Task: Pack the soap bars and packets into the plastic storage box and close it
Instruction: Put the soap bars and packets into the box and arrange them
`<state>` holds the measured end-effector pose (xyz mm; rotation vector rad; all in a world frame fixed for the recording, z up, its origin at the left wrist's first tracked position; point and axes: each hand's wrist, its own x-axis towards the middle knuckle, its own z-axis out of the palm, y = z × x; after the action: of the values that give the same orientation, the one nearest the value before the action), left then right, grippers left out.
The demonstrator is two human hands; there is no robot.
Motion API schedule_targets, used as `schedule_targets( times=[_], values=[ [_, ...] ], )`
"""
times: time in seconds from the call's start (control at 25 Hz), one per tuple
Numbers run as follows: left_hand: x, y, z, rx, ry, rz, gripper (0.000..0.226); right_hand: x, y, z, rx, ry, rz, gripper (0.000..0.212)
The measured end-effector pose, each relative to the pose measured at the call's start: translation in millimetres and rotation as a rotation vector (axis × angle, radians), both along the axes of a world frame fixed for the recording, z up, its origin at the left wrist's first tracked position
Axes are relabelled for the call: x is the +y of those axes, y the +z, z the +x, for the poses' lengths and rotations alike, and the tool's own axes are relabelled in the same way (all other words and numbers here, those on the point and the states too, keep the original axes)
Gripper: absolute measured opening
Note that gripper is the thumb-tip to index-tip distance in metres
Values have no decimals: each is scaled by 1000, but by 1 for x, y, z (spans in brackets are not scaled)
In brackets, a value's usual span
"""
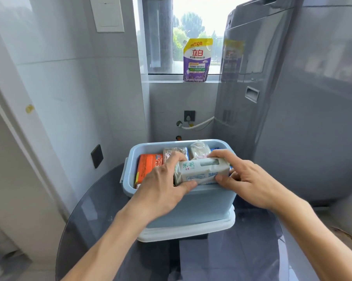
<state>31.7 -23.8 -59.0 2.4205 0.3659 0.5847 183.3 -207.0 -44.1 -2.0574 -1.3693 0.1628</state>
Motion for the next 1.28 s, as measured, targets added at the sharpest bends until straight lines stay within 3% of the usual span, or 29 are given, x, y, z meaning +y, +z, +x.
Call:
schedule_targets(
  times=[0.16, 0.28, 0.48, 0.64, 0.8, 0.88, 0.96, 1.04, 1.16, 1.28],
  values=[
    [-5, 4, -3, 74, -40, 0, 32, -1, 3, 1, -10, 11, -27, 25],
    [-8, 12, 2, 162, -89, -49, 29, 3, 9, 7, 71, -8, -54, 43],
    [-7, 23, 11, 266, -141, -114, 35, 8, 13, 10, 179, -23, -82, 37],
    [-3, 22, 13, 238, -164, -135, 36, 12, 11, 9, 138, -35, -121, 37],
    [1, 7, 9, 124, -176, -79, 26, -4, 11, 19, 405, -15, 27, 32],
    [3, 1, 10, 35, -128, -60, 34, -6, 16, 31, 106, -35, -78, 8],
    [4, -1, 12, -54, -126, -67, 39, 7, 20, 41, -258, -12, -349, 24],
    [6, -1, 12, -73, -162, -62, 40, 21, 22, 44, -403, -21, -485, 37],
    [11, -2, 7, -50, -180, -40, 48, 25, 10, 46, -507, -82, -298, 25],
    [14, -3, 4, -51, -212, 13, 55, 17, -5, 42, -398, -199, -34, 13]
  ],
)
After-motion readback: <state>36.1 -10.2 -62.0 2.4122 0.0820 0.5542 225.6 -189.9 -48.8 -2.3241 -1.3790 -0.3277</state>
